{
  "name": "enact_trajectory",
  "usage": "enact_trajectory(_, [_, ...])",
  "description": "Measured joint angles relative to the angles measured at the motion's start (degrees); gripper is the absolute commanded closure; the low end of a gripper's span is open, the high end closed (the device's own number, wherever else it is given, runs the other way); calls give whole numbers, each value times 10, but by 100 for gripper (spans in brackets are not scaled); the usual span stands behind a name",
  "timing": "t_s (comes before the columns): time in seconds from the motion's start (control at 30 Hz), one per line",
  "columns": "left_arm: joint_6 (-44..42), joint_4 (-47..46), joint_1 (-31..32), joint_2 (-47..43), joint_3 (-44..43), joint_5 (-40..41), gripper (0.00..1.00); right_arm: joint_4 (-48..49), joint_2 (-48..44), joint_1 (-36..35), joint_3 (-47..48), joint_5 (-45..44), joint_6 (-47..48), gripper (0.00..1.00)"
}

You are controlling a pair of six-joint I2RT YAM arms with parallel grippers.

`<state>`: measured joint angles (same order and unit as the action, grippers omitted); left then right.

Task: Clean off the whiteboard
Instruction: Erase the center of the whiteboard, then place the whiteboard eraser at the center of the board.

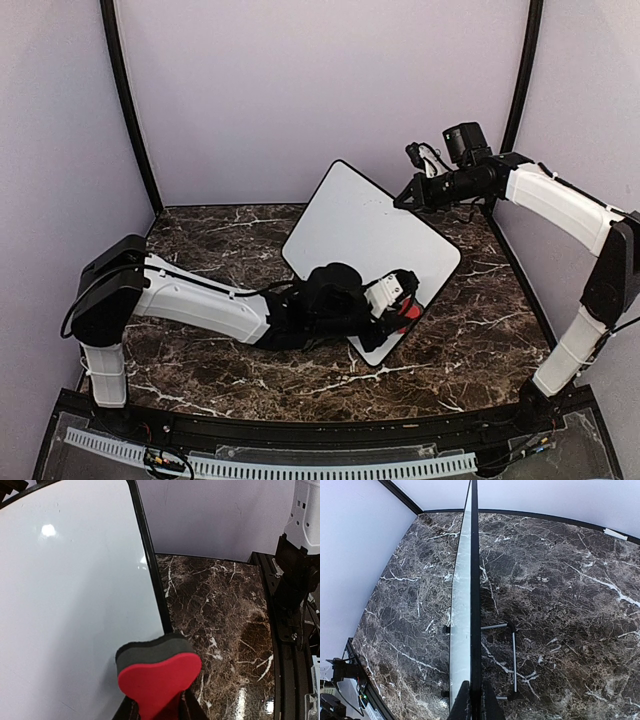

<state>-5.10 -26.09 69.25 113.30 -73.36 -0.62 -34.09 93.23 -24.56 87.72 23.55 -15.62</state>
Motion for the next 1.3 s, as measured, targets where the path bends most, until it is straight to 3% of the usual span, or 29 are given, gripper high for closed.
enact_trajectory(0.27, [16,4,0,-16,64,7,100,0,0,0,0,0,0,100])
enact_trajectory(0.57, [15,6,1,-16,70,20,100,5,2,0,0,2,0,100])
enact_trajectory(1.0, [-11,17,0,1,-67,52,100,-2,5,-3,0,3,-9,100])
enact_trajectory(1.3, [-21,12,-6,14,-101,64,100,-2,6,-3,0,3,-10,100])
